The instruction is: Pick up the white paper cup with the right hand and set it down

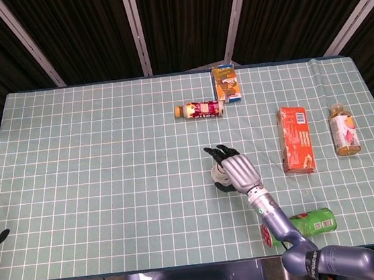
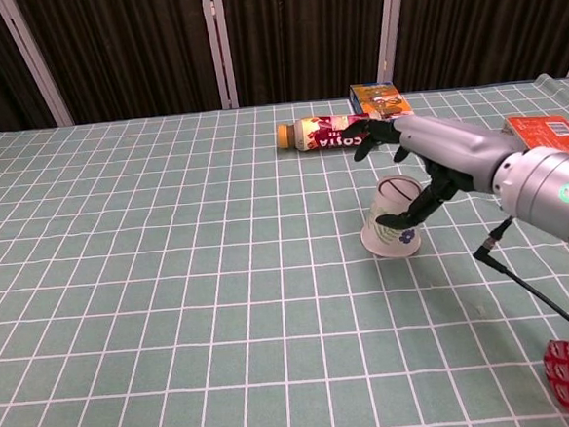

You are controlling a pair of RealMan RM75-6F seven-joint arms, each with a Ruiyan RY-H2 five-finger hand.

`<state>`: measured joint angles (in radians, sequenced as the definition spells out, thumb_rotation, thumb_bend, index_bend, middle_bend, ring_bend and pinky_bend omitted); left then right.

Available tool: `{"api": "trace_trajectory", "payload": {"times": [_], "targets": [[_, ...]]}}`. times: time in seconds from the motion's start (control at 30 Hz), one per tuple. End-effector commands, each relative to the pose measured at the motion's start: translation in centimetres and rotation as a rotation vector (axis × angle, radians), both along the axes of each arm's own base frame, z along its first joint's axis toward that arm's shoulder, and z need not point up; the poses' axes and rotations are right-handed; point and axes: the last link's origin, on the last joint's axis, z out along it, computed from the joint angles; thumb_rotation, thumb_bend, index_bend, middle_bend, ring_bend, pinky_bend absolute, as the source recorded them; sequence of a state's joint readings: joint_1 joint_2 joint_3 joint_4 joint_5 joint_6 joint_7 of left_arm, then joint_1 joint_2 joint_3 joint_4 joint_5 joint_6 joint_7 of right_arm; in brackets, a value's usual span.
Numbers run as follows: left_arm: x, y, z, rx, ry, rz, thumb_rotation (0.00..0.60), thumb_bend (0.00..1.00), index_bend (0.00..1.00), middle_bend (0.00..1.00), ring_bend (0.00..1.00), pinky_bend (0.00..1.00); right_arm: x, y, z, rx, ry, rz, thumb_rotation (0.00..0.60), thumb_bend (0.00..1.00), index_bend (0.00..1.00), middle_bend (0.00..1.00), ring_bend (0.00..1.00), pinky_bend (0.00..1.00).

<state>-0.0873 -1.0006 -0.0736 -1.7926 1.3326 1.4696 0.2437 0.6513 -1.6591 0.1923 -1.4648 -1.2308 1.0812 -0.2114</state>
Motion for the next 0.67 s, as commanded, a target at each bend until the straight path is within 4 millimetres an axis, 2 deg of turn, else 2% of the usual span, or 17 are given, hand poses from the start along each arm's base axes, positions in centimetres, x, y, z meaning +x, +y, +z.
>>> {"api": "trace_trajectory", "payload": {"times": [0.03,0.1,0.17,0.2,0.37,0.5,0.67], "targets": [[0.0,-0.1,0.0,-0.001,-0.002,-0.002,0.600,0.00,0.00,0.00,0.00,0.00,-0.2,0.4,2.3,-0.048,-0.005,0.041,0.600,0.18,0.08,0.16,0.08,0.17],[0.0,-0.1,0.1,0.000,-0.005,-0.005,0.600,0.00,0.00,0.00,0.00,0.00,-0.7,0.6,3.8,-0.084,0.011,0.073,0.600,0.18,0.08,0.15,0.06,0.13],[0.1,-0.2,0.2,0.006,-0.010,-0.019,0.600,0.00,0.00,0.00,0.00,0.00,-2.8,0.9,7.9,-0.194,0.070,0.123,0.600,0.14,0.07,0.13,0.02,0.07],[0.2,-0.2,0.2,0.007,-0.012,-0.024,0.600,0.00,0.00,0.00,0.00,0.00,-3.6,1.2,9.0,-0.208,0.077,0.134,0.600,0.12,0.06,0.11,0.01,0.04],[0.2,-0.3,0.3,0.011,-0.017,-0.045,0.600,0.00,0.00,0.00,0.00,0.00,-6.9,1.9,13.2,-0.276,0.121,0.128,0.600,0.03,0.04,0.06,0.00,0.00],[0.2,-0.4,0.3,0.019,-0.018,-0.061,0.600,0.00,0.00,0.00,0.00,0.00,-9.6,3.4,15.9,-0.322,0.170,0.080,0.600,0.00,0.01,0.01,0.00,0.00],[0.1,-0.1,0.4,0.041,-0.027,-0.100,0.600,0.00,0.00,0.00,0.00,0.00,-12.0,5.4,17.4,-0.361,0.213,0.035,0.600,0.00,0.00,0.00,0.00,0.00]]}}
